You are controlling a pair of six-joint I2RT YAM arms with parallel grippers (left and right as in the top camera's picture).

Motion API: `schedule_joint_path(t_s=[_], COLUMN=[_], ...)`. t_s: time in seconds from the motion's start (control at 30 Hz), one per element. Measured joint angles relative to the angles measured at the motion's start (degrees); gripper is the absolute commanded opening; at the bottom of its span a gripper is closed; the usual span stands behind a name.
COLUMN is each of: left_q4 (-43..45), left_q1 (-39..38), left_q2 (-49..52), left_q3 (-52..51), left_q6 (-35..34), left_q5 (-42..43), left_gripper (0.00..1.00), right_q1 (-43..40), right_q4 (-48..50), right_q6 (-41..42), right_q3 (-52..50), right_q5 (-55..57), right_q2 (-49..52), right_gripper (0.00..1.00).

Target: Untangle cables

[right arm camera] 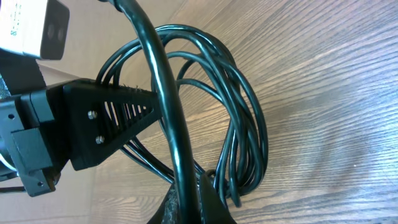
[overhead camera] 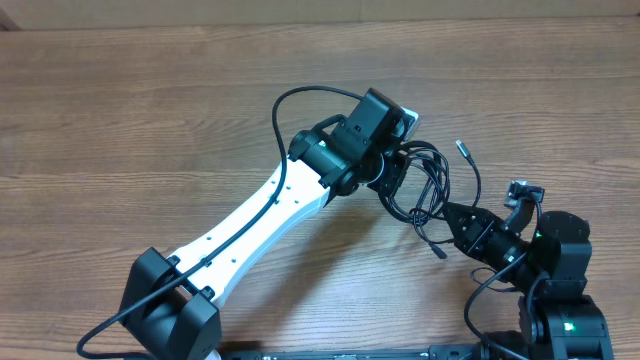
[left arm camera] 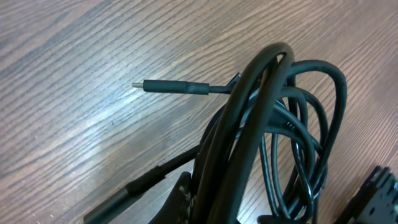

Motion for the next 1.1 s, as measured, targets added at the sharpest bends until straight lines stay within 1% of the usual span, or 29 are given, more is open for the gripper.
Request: schedule_joint_path(t_s=[0.13, 0.3, 0.67, 0.9, 0.97, 1.0, 1.03, 1.07, 1.1], left_q4=[0.68, 4.04, 7.50, 10.12, 10.38, 10.54, 10.58, 10.62, 10.71], left_q1=[0.00, -0.04, -3.65, -4.20, -4.20, -4.20, -4.20, -4.20, -4.20], left_q2=[0.00, 0.00, 0.00, 0.00, 0.00, 0.00, 0.00, 0.00, 0.00], left_q3=[0.00, 0.00, 0.00, 0.00, 0.00, 0.00, 0.00, 0.00, 0.00], left_q6=[-2.97, -5.31, -5.44, -5.44, -5.44, -5.44, -5.44, -5.44, -5.46], left_q5=[0.57, 3.98, 7.17, 11.32, 11.98, 12.31, 12.55, 12.76, 12.96], left_gripper=[0.04, 0.04, 0.04, 0.04, 0.04, 0.04, 0.04, 0.04, 0.04], right_q1=[0.00, -0.02, -0.02, 0.00, -0.02, -0.02, 0.00, 0.00, 0.00], right_q4=[0.02, 0.11, 0.02, -2.01, -2.40, -2.58, -2.84, -2.86, -2.84], right_q6=[0.00, -0.02, -0.24, -1.29, -1.29, -1.25, -1.40, -1.42, -1.27], right_q3=[0.00, 0.00, 0.00, 0.00, 0.00, 0.00, 0.00, 0.00, 0.00], right_q5=[-0.20, -0.17, 0.15, 2.73, 3.39, 3.65, 3.89, 4.07, 4.37], right_q2=[0.00, 0.00, 0.00, 0.15, 0.63, 1.03, 1.60, 2.10, 2.60], right_gripper=[0.04, 0.04, 0.04, 0.05, 0.13, 0.20, 0.32, 0.48, 0.58])
